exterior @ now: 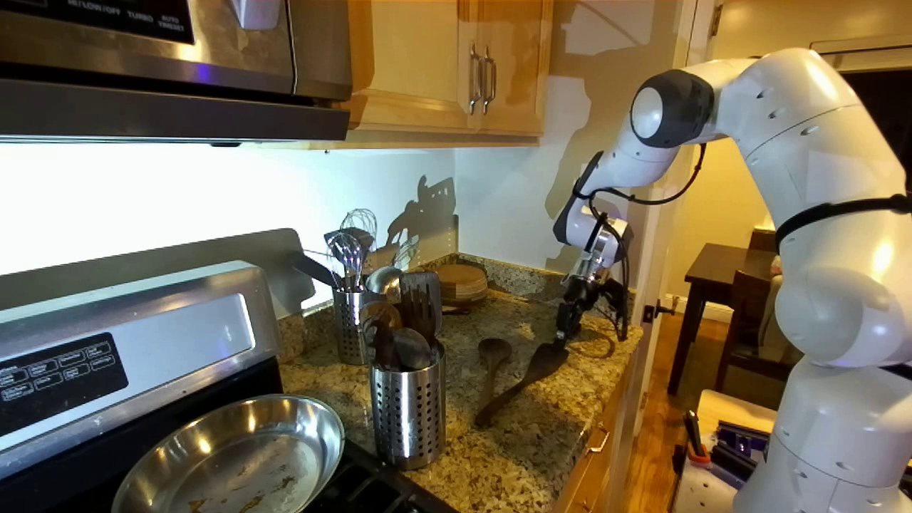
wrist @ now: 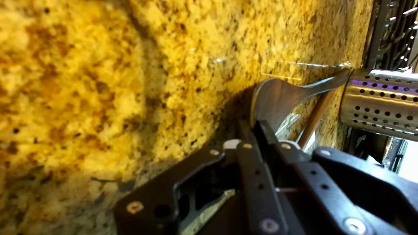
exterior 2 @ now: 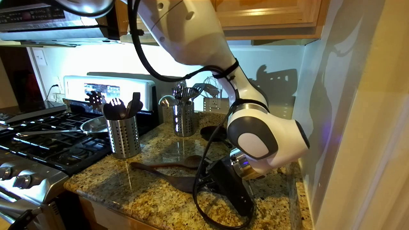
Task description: Place the wooden spatula in the cutlery holder at the front of the countertop
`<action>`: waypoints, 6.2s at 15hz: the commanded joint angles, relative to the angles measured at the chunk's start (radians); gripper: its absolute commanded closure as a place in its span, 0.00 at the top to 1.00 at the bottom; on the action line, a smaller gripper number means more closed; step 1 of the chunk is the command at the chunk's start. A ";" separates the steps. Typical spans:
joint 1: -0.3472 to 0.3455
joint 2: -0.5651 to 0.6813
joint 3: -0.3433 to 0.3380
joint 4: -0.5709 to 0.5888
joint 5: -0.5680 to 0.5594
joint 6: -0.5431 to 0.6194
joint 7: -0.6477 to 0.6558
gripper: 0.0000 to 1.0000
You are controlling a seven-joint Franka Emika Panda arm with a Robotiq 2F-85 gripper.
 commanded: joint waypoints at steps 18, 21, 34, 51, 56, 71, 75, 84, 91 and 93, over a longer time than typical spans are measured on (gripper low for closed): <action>-0.034 0.010 0.015 0.017 -0.012 -0.015 0.030 0.92; -0.033 0.011 0.019 0.016 -0.011 -0.021 0.029 1.00; -0.022 0.009 0.040 0.004 -0.012 -0.026 0.024 1.00; -0.023 0.029 0.043 -0.013 -0.010 -0.024 0.023 0.07; -0.025 0.018 0.040 -0.025 0.001 -0.048 0.027 0.10; -0.085 -0.111 0.006 -0.051 0.019 -0.220 0.009 0.08; -0.095 -0.159 -0.002 -0.044 0.026 -0.262 0.010 0.08; -0.074 -0.344 -0.027 -0.068 0.021 -0.277 0.008 0.08; -0.028 -0.528 -0.046 -0.085 -0.010 -0.230 0.023 0.08; 0.001 -0.581 -0.048 -0.095 -0.041 -0.199 0.035 0.08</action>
